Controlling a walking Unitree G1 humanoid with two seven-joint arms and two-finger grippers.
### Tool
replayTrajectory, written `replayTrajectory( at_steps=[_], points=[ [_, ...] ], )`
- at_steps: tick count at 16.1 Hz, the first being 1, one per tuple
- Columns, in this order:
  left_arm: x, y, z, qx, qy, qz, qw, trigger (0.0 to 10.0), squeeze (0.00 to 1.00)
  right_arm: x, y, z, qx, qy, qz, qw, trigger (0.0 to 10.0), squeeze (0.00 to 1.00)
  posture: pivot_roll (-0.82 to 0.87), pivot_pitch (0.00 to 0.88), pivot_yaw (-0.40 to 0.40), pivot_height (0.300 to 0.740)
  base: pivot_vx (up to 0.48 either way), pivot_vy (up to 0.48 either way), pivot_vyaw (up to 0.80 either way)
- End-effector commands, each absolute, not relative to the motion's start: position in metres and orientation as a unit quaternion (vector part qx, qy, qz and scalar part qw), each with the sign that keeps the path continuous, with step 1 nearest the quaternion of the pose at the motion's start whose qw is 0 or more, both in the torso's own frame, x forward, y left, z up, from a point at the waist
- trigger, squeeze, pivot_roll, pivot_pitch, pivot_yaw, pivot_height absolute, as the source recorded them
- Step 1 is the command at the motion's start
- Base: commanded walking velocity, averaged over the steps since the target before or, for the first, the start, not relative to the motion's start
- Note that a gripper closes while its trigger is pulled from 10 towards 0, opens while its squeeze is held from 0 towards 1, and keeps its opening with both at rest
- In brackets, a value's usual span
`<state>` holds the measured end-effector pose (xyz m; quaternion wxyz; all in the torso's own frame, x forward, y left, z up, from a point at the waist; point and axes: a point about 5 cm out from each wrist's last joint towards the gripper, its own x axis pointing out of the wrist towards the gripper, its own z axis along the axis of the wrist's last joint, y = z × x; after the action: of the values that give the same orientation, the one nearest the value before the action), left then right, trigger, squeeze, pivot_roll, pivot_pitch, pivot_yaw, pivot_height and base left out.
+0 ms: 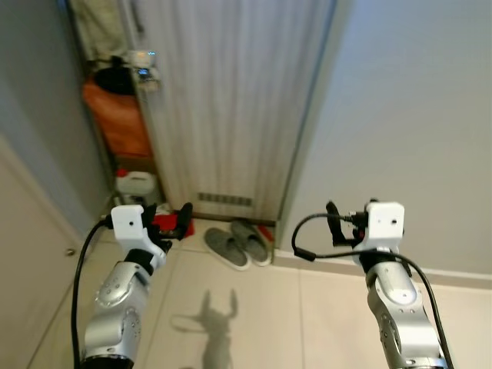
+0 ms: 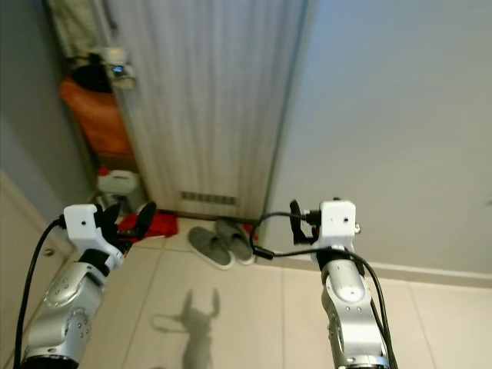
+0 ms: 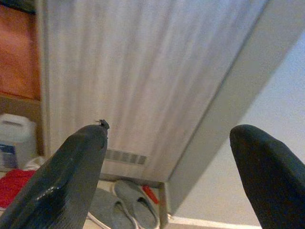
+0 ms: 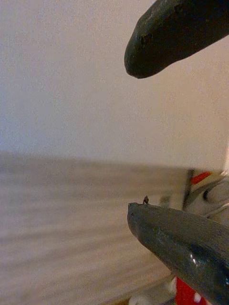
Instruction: Hang keys on a hook
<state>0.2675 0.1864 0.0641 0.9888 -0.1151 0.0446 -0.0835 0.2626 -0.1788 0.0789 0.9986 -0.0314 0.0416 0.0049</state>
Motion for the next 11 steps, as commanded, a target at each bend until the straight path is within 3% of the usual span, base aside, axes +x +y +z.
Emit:
replayTrajectory(
  at_steps=[1,10,11],
  points=[
    [0.272,0.178,0.066,-0.123,0.036,-0.101,0.987,10.0,0.0,0.262,-0.19,0.076,-0.036,0.051,-0.014,0.998,10.0,0.0,-0.03,0.0,-0.003,0.74,0.0,-0.442,0.0],
    [0.283,0.18,0.05,-0.11,0.055,-0.102,0.987,10.0,0.0,0.265,-0.185,0.07,-0.014,0.06,-0.018,0.998,10.0,0.0,-0.05,0.0,0.036,0.74,0.0,-0.442,0.0],
    [0.284,0.18,0.05,-0.108,0.055,-0.103,0.987,10.0,0.0,0.264,-0.185,0.07,-0.003,0.055,-0.019,0.998,10.0,1.0,-0.05,0.0,0.036,0.74,0.0,-0.428,0.0]
  ],
)
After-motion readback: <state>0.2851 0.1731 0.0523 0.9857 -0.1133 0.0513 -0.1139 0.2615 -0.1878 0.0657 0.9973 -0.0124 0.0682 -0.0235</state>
